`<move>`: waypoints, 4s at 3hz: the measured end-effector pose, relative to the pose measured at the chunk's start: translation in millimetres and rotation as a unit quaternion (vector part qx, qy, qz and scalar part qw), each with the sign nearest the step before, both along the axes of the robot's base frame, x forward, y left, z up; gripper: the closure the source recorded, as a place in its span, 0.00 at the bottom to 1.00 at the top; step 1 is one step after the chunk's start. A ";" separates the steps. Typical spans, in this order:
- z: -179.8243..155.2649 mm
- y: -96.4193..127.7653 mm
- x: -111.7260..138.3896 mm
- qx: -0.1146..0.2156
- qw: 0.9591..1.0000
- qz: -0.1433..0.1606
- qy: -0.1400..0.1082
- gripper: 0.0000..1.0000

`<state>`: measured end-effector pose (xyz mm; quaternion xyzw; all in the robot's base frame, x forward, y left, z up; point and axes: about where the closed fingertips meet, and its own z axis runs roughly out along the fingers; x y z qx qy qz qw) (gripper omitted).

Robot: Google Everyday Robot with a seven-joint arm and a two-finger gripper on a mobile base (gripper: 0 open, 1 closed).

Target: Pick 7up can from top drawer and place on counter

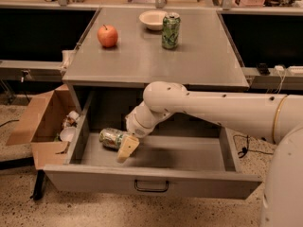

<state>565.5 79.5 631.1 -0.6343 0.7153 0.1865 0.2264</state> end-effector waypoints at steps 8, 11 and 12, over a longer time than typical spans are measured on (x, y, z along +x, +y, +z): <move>134.3 -74.8 -49.9 0.158 0.981 -0.006 -0.113 1.00; 257.6 -154.1 13.3 0.137 0.965 -0.107 -0.198 1.00; 257.6 -156.1 17.3 0.137 0.964 -0.112 -0.197 1.00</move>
Offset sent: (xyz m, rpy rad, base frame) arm 0.0019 0.0130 -0.0031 -0.0037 -0.0074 0.0031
